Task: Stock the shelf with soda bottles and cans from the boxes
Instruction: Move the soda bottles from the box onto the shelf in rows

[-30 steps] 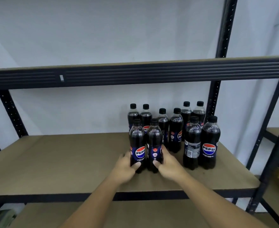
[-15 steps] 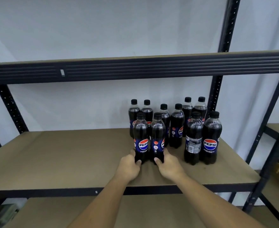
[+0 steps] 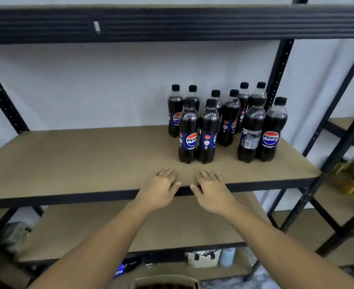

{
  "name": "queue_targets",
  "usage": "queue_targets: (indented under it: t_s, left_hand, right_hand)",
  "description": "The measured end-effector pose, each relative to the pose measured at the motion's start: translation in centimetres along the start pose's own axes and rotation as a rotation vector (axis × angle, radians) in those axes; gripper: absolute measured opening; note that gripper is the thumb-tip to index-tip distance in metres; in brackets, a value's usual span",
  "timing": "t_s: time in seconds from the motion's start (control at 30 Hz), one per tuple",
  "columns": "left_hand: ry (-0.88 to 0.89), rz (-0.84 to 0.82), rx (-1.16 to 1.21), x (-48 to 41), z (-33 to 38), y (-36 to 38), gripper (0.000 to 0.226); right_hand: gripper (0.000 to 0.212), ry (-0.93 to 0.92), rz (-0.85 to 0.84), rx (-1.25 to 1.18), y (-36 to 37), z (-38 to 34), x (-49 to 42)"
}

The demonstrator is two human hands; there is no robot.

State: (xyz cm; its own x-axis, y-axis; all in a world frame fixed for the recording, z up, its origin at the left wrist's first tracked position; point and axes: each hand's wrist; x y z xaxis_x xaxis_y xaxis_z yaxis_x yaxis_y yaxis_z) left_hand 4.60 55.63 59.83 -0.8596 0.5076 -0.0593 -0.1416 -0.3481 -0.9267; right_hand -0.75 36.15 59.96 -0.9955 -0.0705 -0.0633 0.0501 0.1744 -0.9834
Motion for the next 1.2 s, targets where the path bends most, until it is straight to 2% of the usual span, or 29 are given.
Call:
queue_targets:
  t_s: [0.13, 0.23, 0.37, 0.5, 0.63, 0.83, 0.97, 1.07, 1.2]
  left_hand:
    - [0.121, 0.012, -0.002, 5.1, -1.6, -0.8, 0.060]
    - [0.141, -0.038, 0.033, 9.4, -3.3, -0.4, 0.062]
    - [0.058, -0.100, 0.131, 14.7, -6.5, 2.9, 0.061]
    - [-0.040, -0.253, 0.221, 20.0, -10.1, 8.5, 0.057]
    - [-0.168, -0.401, 0.247, 25.0, -12.6, 14.5, 0.057]
    - [-0.350, -0.551, 0.360, 28.8, -14.3, 22.7, 0.057]
    - [-0.481, -0.568, 0.448, 29.6, -15.7, 30.5, 0.053]
    - [-0.572, -0.542, 0.498, 30.2, -17.5, 38.1, 0.056]
    - [-0.682, -0.519, 0.565, 29.4, -20.2, 49.0, 0.065]
  right_hand:
    - [0.056, -0.064, -0.036, -0.051, 0.4, -3.5, 3.0]
    - [0.060, -0.064, -0.057, -0.119, 1.2, -6.3, 6.0]
    - [0.059, -0.063, -0.132, -0.140, 4.6, -9.8, 10.0]
    - [0.057, -0.036, -0.284, -0.160, 9.9, -12.7, 13.7]
    - [0.055, -0.043, -0.435, -0.175, 16.6, -13.8, 17.4]
    - [0.053, 0.109, -0.712, -0.242, 26.1, -12.8, 20.0]
    - [0.044, 0.221, -0.783, -0.303, 34.8, -10.7, 20.5]
    - [0.049, 0.340, -0.825, -0.379, 43.2, -8.7, 21.2]
    - [0.049, 0.397, -0.871, -0.390, 54.8, -5.5, 21.2]
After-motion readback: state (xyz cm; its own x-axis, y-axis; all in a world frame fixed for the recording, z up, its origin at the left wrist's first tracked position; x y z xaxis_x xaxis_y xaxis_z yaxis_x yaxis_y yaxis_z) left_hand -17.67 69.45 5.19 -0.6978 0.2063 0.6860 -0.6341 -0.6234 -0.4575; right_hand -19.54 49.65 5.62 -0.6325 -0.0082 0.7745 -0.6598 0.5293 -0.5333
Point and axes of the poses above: each hand's wrist, its own x-axis away from the middle knuckle, its own y-axis out of the palm, z = x × y, and after that the axes turned 6 degrees about x, right-handed
